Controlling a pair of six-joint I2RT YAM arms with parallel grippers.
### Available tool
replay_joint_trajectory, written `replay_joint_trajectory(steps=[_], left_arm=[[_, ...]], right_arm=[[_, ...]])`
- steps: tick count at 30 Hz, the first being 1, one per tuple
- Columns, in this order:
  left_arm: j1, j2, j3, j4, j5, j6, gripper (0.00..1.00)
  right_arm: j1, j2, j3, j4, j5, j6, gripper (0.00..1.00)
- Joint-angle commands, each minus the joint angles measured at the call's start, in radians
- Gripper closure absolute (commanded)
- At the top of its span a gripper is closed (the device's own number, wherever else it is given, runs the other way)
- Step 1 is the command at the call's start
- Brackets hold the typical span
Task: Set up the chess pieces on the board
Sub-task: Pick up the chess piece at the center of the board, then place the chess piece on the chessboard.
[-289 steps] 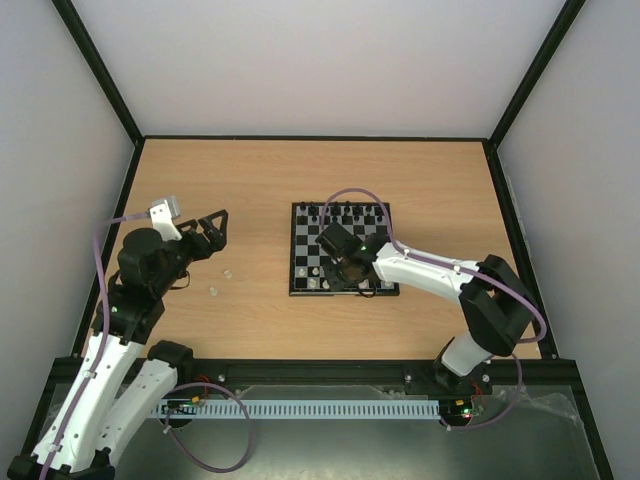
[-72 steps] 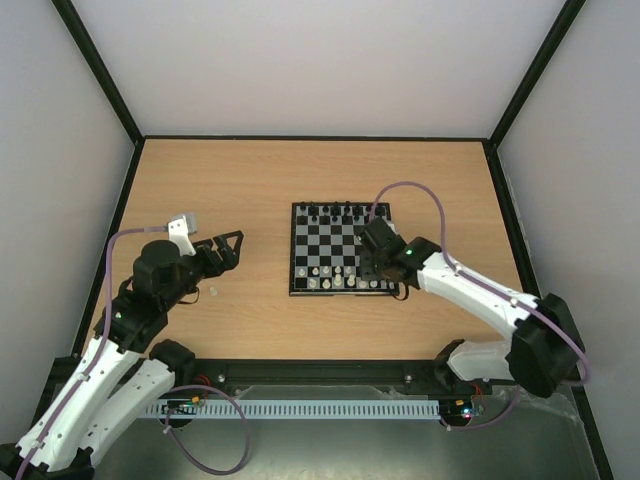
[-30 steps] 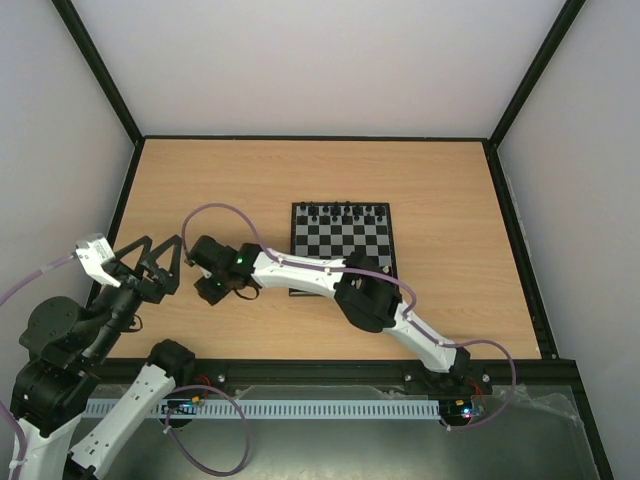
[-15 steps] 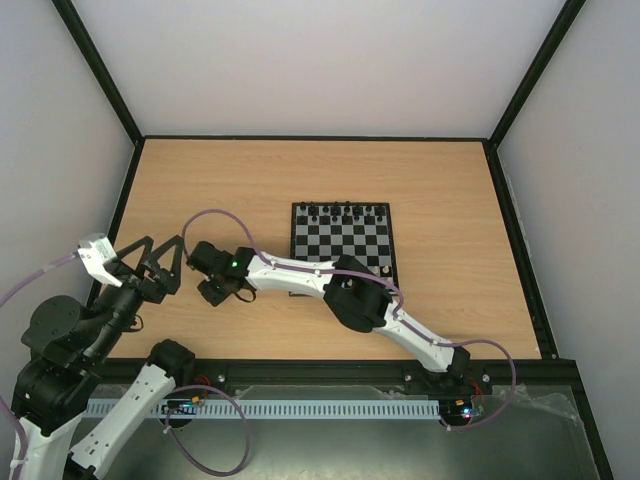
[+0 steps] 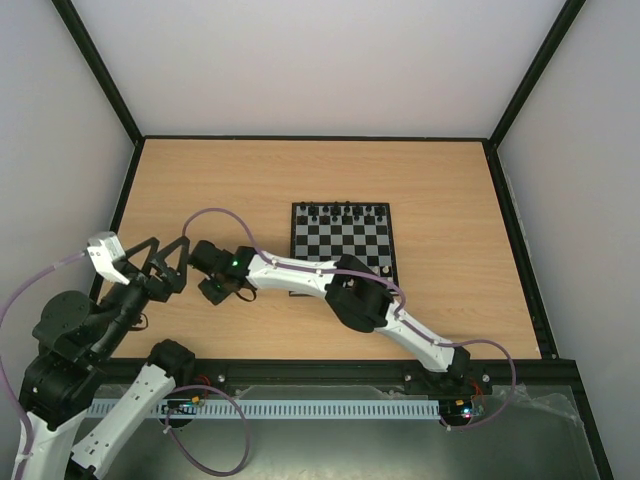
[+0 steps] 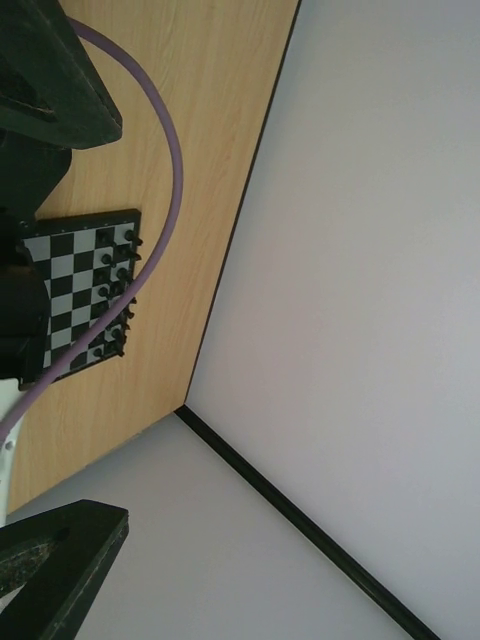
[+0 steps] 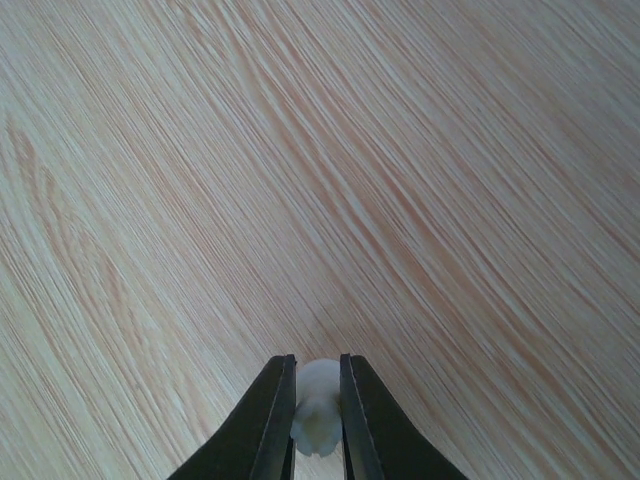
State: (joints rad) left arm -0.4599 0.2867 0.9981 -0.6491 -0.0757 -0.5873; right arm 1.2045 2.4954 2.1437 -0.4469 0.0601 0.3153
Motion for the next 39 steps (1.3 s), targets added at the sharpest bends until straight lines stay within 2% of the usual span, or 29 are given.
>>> replay_joint_trajectory(steps=[1, 13, 20, 27, 39], left_arm=[[-0.003, 0.016, -0.026, 0.027, 0.028, -0.003, 0.01], [-0.003, 0.043, -0.096, 0.104, 0.053, -0.019, 0.01], [-0.003, 0.081, -0.150, 0.162, 0.076, -0.036, 0.01], [-0.003, 0.106, -0.187, 0.201, 0.094, -0.049, 0.01], [-0.003, 0.104, -0.203, 0.203, 0.084, -0.052, 0.00]], right_arm=[[0.004, -0.115, -0.072, -0.055, 0.044, 0.008, 0.87], [-0.077, -0.605, -0.657, 0.004, 0.180, 0.109, 0.86], [-0.141, -0.766, -0.912, 0.031, 0.178, 0.164, 0.86], [-0.147, -0.797, -0.984, 0.060, 0.158, 0.168, 0.86], [-0.146, -0.752, -0.948, 0.083, 0.135, 0.141, 0.86]])
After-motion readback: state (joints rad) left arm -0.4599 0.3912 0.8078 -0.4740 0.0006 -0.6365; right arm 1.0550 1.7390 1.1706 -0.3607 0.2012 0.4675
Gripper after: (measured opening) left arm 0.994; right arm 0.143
